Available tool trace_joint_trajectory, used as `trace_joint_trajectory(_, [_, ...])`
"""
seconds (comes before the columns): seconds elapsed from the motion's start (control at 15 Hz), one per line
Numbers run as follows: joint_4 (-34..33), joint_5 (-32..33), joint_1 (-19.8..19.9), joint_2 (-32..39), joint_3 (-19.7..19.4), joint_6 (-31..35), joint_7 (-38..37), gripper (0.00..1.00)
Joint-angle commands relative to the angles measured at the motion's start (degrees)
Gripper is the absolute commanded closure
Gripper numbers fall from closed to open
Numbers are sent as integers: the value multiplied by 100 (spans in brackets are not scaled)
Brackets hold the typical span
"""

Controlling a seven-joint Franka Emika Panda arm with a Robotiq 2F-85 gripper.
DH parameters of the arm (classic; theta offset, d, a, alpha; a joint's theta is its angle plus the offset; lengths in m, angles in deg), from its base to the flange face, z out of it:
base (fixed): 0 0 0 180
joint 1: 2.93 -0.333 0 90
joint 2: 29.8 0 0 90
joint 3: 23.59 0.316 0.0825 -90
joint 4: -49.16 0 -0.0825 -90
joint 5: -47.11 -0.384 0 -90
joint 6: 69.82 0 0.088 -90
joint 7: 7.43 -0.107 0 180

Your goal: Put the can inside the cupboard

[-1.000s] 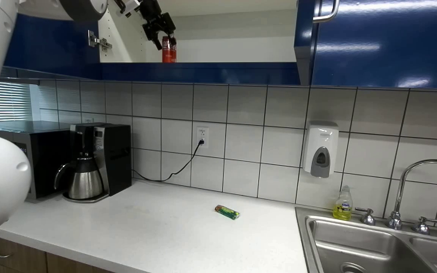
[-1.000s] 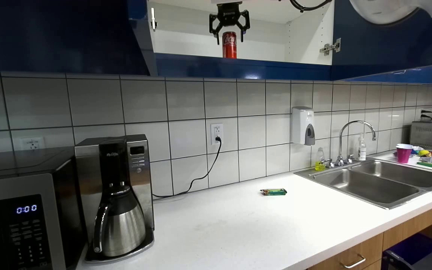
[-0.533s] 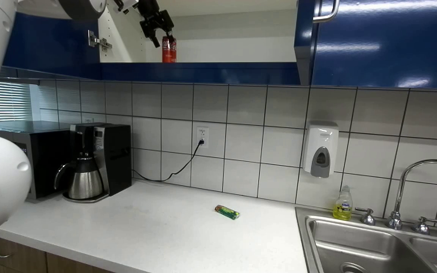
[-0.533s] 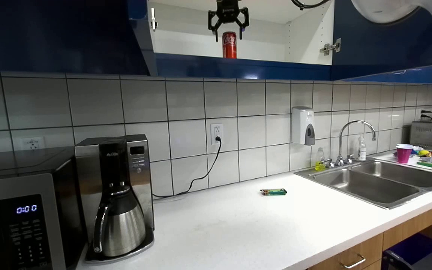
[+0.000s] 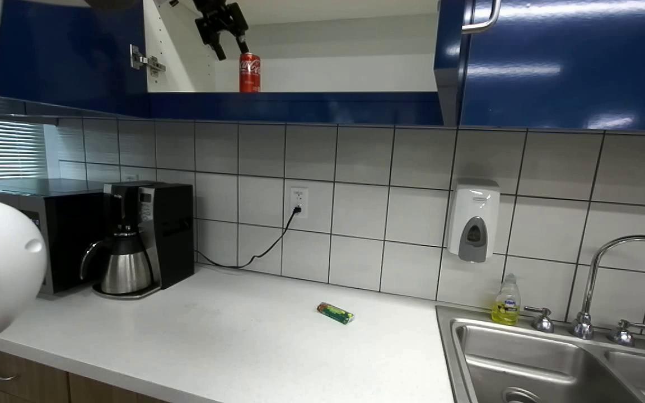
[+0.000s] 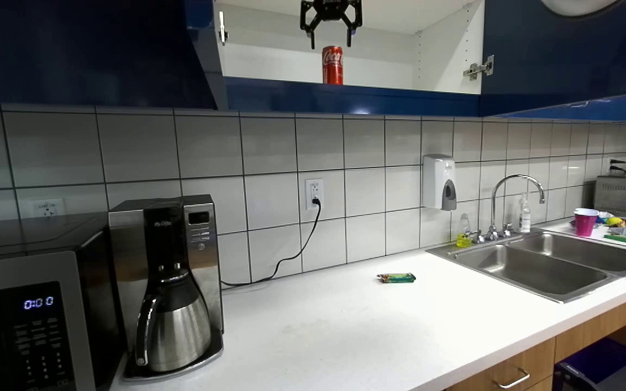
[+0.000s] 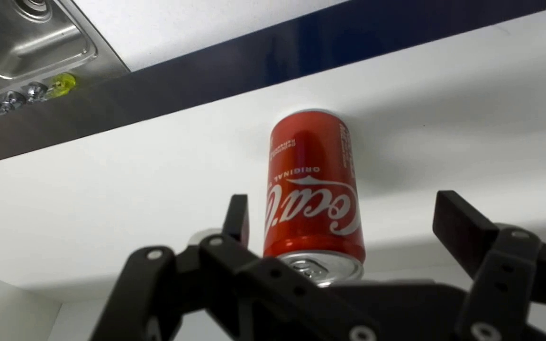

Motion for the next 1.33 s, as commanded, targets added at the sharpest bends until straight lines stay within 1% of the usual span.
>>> trace_joint_trajectory(0.0, [825, -243, 118, -658, 35, 45, 119, 0])
trace_joint_trajectory(0.13, [1263, -314, 106, -987, 25, 91, 126, 0])
trace_joint_trajectory(0.67, [3550, -796, 40, -2614, -112, 522, 86, 0])
trace_joint_trajectory(0.93, [4797, -884, -17, -3331, -219, 956, 112, 0])
trace_joint_trajectory(1.0, [5083, -928, 135, -3481, -108, 1069, 162, 0])
trace_joint_trajectory(1.27, [6341, -1083, 185, -4083, -148, 1545, 183, 0])
